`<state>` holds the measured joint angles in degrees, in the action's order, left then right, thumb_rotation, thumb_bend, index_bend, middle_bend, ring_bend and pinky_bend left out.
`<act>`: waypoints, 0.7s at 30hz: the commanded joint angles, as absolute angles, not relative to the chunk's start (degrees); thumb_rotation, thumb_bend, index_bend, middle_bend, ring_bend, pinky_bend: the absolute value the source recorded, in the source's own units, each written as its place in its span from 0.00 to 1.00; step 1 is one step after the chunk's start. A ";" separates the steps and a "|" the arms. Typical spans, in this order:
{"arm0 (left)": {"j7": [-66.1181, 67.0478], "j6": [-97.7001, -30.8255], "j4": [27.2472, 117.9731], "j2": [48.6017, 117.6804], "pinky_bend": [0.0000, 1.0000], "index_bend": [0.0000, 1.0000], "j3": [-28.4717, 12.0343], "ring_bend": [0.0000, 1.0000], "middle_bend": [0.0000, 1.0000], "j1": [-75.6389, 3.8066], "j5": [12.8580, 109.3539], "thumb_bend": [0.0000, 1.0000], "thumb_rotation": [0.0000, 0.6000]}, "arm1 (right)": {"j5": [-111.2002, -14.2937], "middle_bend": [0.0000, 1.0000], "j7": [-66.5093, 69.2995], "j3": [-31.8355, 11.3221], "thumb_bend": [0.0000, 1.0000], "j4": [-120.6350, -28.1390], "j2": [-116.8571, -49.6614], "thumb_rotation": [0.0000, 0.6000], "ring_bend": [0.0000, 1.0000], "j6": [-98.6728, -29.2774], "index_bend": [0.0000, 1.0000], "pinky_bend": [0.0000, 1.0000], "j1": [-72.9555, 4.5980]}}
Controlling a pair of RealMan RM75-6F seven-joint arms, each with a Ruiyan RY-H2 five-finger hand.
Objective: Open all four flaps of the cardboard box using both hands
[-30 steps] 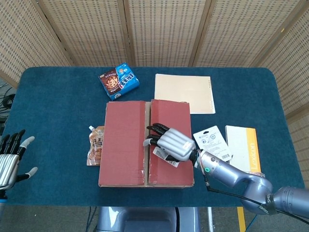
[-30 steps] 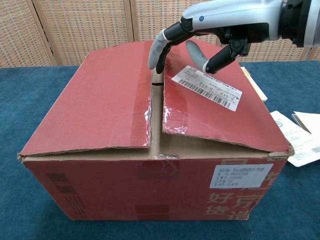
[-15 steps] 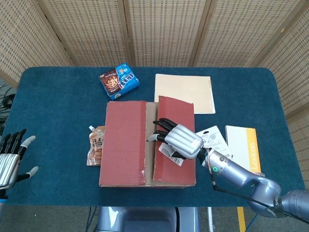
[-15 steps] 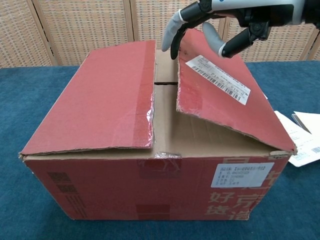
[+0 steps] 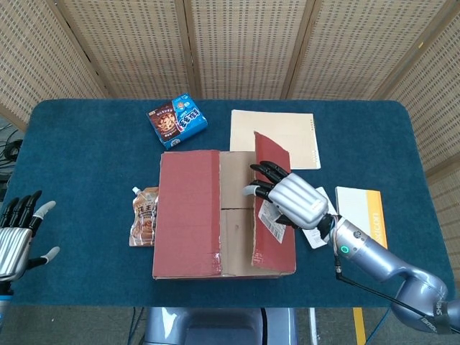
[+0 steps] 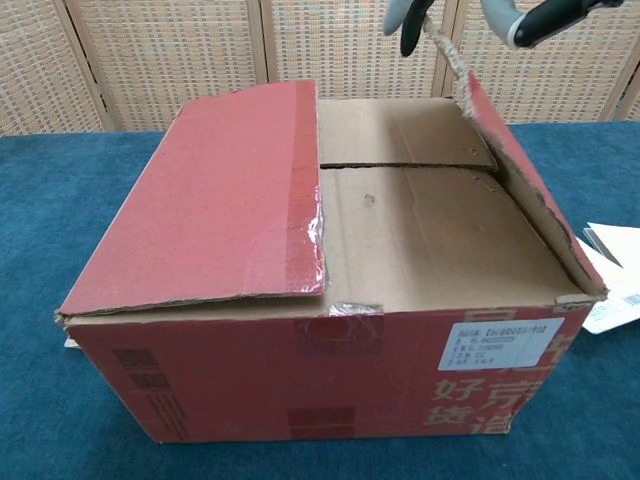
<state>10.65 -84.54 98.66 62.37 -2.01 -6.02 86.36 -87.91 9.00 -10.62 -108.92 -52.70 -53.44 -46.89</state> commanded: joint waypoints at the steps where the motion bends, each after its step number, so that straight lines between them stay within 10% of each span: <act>1: 10.64 -84.45 98.71 62.38 0.00 0.14 -2.08 0.02 0.00 -6.16 86.44 0.17 1.00 | -87.73 0.46 9.45 -10.92 0.98 -109.13 -51.48 1.00 0.05 -54.38 0.25 0.05 -46.09; 21: 11.18 -83.88 98.72 62.43 0.00 0.14 -2.24 0.02 0.00 -6.65 86.10 0.17 1.00 | -84.79 0.45 10.72 -11.35 0.98 -107.68 -43.42 1.00 0.05 -59.67 0.25 0.05 -39.43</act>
<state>11.19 -83.88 98.72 62.44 -2.24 -6.66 86.11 -85.03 10.56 -11.37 -107.93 -43.67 -59.44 -39.71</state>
